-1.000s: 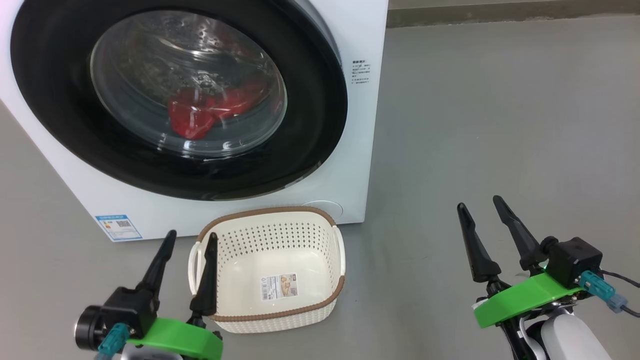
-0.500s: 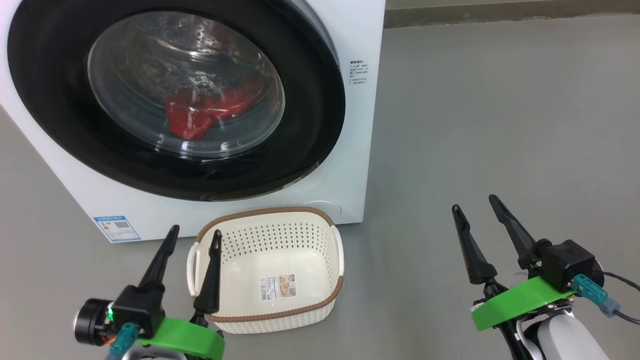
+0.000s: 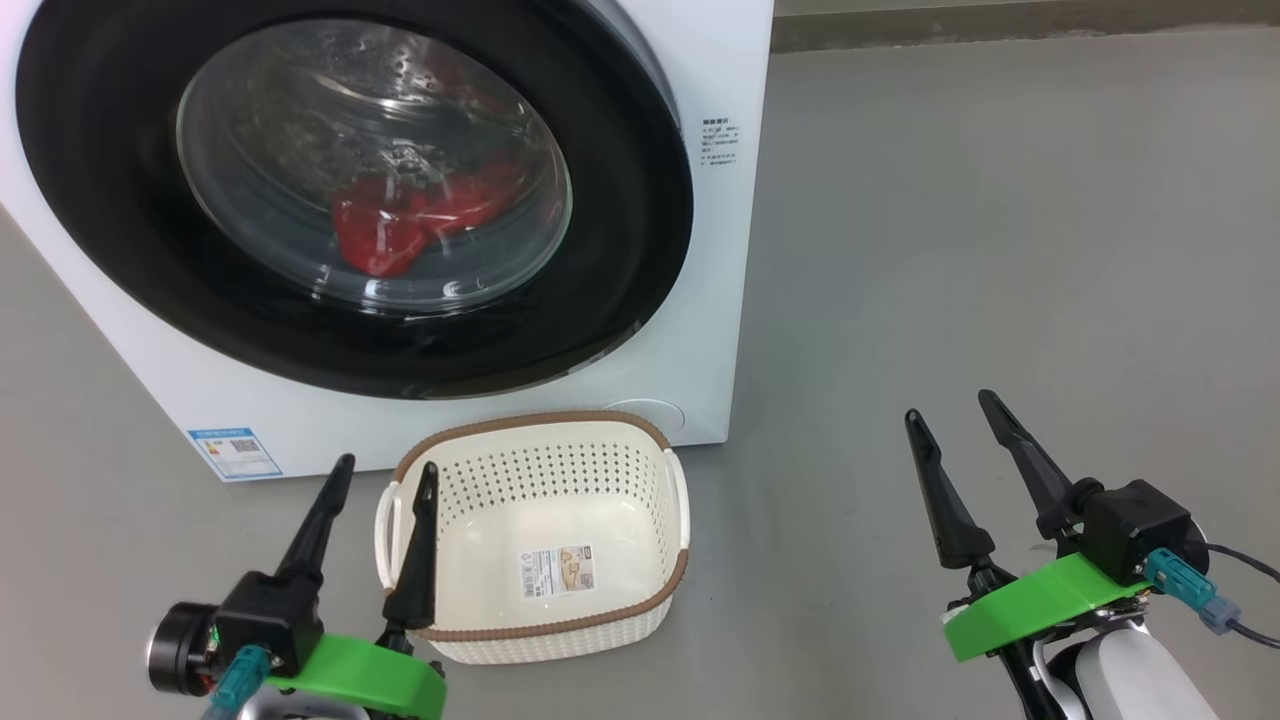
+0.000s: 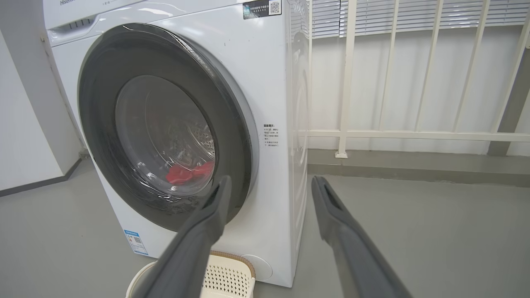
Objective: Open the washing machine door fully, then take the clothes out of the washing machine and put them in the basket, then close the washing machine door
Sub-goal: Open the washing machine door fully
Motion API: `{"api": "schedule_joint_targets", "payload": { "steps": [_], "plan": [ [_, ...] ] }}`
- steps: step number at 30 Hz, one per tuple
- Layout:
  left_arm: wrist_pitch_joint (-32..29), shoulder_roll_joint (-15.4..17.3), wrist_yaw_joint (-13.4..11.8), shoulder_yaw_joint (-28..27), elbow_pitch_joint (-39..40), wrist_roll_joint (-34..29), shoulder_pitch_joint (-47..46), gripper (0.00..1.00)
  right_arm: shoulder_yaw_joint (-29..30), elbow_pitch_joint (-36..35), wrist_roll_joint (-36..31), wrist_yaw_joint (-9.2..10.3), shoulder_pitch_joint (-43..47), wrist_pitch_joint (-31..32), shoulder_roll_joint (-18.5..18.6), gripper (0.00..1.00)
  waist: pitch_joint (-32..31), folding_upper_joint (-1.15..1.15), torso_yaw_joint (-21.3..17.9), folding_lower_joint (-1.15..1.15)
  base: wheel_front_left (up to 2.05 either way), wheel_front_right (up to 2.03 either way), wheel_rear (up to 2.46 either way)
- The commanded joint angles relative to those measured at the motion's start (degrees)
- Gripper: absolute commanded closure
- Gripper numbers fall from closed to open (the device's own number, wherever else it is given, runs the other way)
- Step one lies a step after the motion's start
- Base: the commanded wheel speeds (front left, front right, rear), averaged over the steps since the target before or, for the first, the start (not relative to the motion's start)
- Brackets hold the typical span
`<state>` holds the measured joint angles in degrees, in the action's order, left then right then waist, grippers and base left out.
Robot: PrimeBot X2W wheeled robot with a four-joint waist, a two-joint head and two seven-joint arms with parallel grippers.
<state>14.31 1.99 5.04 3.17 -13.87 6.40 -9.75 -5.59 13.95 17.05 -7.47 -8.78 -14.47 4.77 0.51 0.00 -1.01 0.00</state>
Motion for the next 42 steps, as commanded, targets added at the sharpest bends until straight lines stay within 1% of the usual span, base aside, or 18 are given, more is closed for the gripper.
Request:
{"api": "schedule_joint_targets", "payload": {
  "steps": [1, 2, 3, 4, 5, 6, 7, 8, 15, 20, 25, 26, 29, 33, 37, 38, 39, 42],
  "plan": [
    [0.69, 0.88, -0.34, -1.92, 1.06, 0.46, -2.63, 0.0, -0.96, -1.42, -0.28, -0.02, -2.67, -0.52, 0.22, 0.0, 0.18, 0.0, 0.15, 0.0, 0.0, 0.0, 0.0],
    [0.69, 0.88, -0.33, -1.89, 1.08, 0.55, -2.63, 0.0, -0.95, -1.48, -0.09, -0.02, -2.66, -0.52, 0.22, 0.0, 0.29, 0.0, 0.25, 0.0, 0.0, 0.0, 0.0],
    [0.69, 0.88, -0.31, -1.91, 1.08, 0.64, -2.64, 0.0, -1.03, -1.49, 0.32, -0.02, -2.65, -0.52, 0.19, 0.04, 0.4, 0.0, 0.35, 0.0, 0.0, 0.0, 0.0],
    [0.69, 0.88, -0.29, -1.96, 1.04, 0.91, -2.68, 0.0, -1.09, -1.53, 1.07, -0.02, -2.67, -0.52, 0.13, 0.21, 0.54, 0.0, 0.48, 0.0, 0.0, 0.0, 0.0],
    [0.69, 0.88, -0.24, -2.01, 1.01, 1.39, -2.72, 0.0, -1.15, -1.51, 1.95, -0.02, -2.69, -0.52, 0.09, 0.44, 0.69, 0.0, 0.6, 0.0, 0.0, 0.0, 0.0],
    [0.69, 0.88, -0.16, -2.0, 1.12, 1.7, -2.76, 0.0, -1.36, -1.37, 2.97, -0.02, -2.74, -0.52, 0.1, 0.59, 0.95, 0.0, 0.74, 0.0, 0.0, 0.0, 0.0],
    [0.69, 0.88, -0.08, -1.98, 1.36, 1.94, -2.82, 0.0, -1.44, -1.37, 4.16, -0.02, -2.89, -0.52, 0.09, 0.82, 1.33, 0.0, 0.86, 0.0, 0.0, 0.0, 0.0],
    [0.69, 0.88, 0.0, -1.98, 1.65, 2.2, -2.9, 0.0, -1.36, -1.44, 5.32, -0.02, -3.1, -0.52, 0.07, 1.0, 1.72, 0.0, 0.98, 0.0, 0.0, 0.0, 0.0],
    [0.69, 0.88, 0.42, -2.16, 4.09, 2.68, -3.43, 0.0, -0.44, -2.62, 16.78, -0.02, -6.44, -0.52, 0.56, 1.0, 5.26, 0.0, 1.76, 0.0, 0.0, 0.0, 0.0],
    [0.69, 0.88, 0.86, -2.47, 8.05, 2.7, -3.73, 0.0, 0.19, -4.5, 26.08, -0.02, -9.85, -0.52, 1.24, 1.0, 9.02, 0.0, 2.37, 0.0, 0.0, 0.0, 0.0],
    [0.69, 0.88, 1.55, -2.38, 12.08, 2.96, -4.71, 0.0, -0.48, -6.71, 39.36, -0.02, -14.15, -0.52, 1.99, 1.0, 13.5, 0.0, 3.31, 0.0, 0.0, 0.0, 0.0],
    [0.69, 0.88, 1.55, -2.38, 12.08, 2.96, -4.71, 0.0, -0.48, -6.71, 39.36, -0.02, -14.15, -0.52, 1.99, 1.0, 13.5, 0.0, 3.31, 0.0, 0.0, 0.0, 0.0],
    [0.69, 0.88, 1.79, -2.31, 13.0, 2.84, -5.54, 0.0, -1.87, -7.96, 47.25, -0.02, -17.07, -0.52, 4.1, 1.0, 16.03, 0.0, 3.85, 0.0, 0.0, 0.0, 0.0],
    [0.69, 0.88, 2.04, -1.75, 13.5, 2.42, -6.76, 0.0, -3.87, -8.75, 55.53, -0.02, -21.5, -0.25, 7.38, 1.0, 18.97, 0.0, 4.31, 0.0, 0.0, 0.0, 0.0],
    [0.69, 0.88, 2.2, -1.26, 13.93, 2.57, -7.91, 0.0, -5.26, -7.74, 62.79, -0.02, -26.1, 2.6, 9.85, 1.0, 21.46, 0.0, 4.73, 0.0, 0.0, 0.0, 0.0],
    [0.69, 0.88, 2.22, -1.28, 13.98, 2.65, -8.16, 0.0, -5.85, -7.43, 64.07, -0.02, -27.35, 3.95, 10.5, 1.0, 22.02, 0.0, 4.85, 0.0, 0.0, 0.0, 0.0],
    [0.69, 0.88, 2.26, -1.37, 14.01, 2.74, -8.6, 0.0, -6.25, -6.36, 67.56, -0.02, -29.68, 6.72, 11.0, 1.0, 23.09, 0.0, 5.12, 0.0, 0.0, 0.0, 0.0],
    [0.69, 0.88, 2.29, -1.29, 14.2, 2.83, -9.21, 0.0, -5.76, -4.28, 72.37, -0.02, -33.23, 10.99, 11.52, 1.0, 24.6, 0.0, 5.71, 0.0, 0.0, 0.0, 0.0]
  ]
}}
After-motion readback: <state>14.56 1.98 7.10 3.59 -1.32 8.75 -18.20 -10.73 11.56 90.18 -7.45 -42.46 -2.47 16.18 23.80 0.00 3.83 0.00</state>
